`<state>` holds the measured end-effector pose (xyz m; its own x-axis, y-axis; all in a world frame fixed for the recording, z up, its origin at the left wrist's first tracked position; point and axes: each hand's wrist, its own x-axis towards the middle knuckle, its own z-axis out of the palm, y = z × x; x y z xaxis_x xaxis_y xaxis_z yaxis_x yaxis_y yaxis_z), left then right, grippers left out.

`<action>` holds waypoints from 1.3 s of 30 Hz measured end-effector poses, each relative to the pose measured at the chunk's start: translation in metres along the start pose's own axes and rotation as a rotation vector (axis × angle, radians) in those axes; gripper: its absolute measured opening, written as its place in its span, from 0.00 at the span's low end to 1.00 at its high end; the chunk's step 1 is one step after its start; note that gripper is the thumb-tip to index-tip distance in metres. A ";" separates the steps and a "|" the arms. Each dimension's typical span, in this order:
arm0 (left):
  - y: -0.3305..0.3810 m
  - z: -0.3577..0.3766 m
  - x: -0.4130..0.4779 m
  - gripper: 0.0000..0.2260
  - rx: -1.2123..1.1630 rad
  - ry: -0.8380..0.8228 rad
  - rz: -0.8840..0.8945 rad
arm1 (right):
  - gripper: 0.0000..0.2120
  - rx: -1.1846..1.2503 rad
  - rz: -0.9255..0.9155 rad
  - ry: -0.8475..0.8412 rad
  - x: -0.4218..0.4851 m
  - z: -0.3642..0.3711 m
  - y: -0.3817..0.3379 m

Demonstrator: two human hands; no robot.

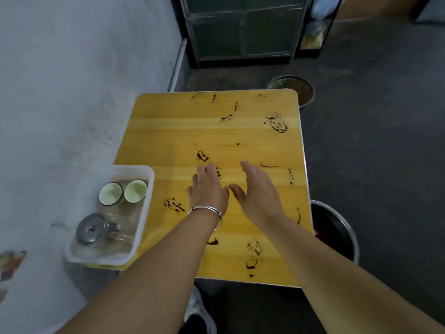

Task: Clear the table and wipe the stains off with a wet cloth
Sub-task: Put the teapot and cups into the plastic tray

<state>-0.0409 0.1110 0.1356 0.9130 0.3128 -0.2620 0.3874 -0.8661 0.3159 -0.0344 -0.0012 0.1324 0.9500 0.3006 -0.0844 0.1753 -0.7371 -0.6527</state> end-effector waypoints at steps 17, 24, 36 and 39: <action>0.112 0.047 -0.023 0.17 -0.411 0.198 -0.298 | 0.28 0.008 -0.102 -0.130 0.010 -0.081 0.089; 0.140 0.067 0.013 0.17 -0.477 0.194 -0.412 | 0.29 -0.046 -0.166 -0.216 0.061 -0.094 0.120; 0.185 0.100 0.038 0.17 -0.558 0.309 -0.741 | 0.26 -0.094 -0.448 -0.514 0.119 -0.096 0.167; 0.213 0.114 0.040 0.16 -0.605 0.364 -0.870 | 0.25 -0.121 -0.543 -0.624 0.130 -0.109 0.187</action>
<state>0.0638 -0.1054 0.0886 0.2459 0.9005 -0.3587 0.8199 0.0042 0.5725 0.1499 -0.1663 0.0817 0.4141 0.8866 -0.2058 0.6278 -0.4420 -0.6407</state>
